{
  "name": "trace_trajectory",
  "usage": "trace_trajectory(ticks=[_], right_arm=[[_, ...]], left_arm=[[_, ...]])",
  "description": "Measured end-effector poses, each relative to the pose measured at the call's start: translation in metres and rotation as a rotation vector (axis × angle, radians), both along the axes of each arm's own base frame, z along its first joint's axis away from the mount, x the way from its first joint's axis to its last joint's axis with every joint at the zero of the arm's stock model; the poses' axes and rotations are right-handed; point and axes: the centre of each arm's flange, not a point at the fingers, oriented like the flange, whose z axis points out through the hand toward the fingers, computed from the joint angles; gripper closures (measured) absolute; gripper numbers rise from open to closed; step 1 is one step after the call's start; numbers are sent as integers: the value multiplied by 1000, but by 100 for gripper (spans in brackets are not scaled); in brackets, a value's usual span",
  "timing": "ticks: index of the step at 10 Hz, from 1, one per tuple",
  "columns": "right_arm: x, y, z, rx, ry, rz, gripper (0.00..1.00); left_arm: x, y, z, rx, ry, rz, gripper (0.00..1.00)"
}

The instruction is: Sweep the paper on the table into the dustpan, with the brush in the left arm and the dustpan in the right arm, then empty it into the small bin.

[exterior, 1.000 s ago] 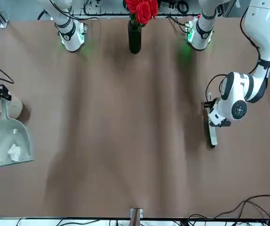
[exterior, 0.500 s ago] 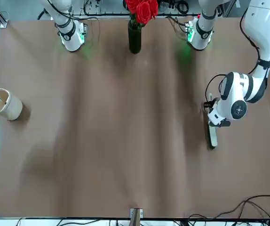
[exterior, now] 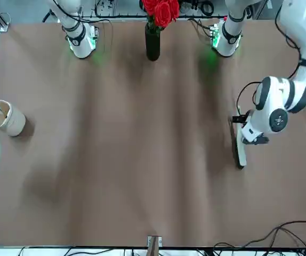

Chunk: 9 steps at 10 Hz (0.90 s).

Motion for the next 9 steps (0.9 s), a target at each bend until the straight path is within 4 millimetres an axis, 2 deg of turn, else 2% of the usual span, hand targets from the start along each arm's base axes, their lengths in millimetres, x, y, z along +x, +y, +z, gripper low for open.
trace_trajectory(ticks=[2, 4, 6, 7, 8, 9], right_arm=[[22, 48, 2, -8, -19, -25, 67], [31, 57, 5, -15, -57, -78, 67], [40, 65, 12, 6, -130, -99, 67], [46, 72, 15, 9, -171, -100, 67], [51, 81, 15, 20, -207, -104, 67], [54, 87, 7, 33, -223, -127, 67]], left_arm=[[29, 27, 89, 16, -65, 66, 0], [49, 36, 157, -9, -155, 107, 0], [54, 41, 213, -31, -197, 136, 0], [53, 47, 234, -30, -217, 145, 0], [51, 49, 248, -26, -237, 148, 0], [48, 47, 258, -24, -251, 146, 0]])
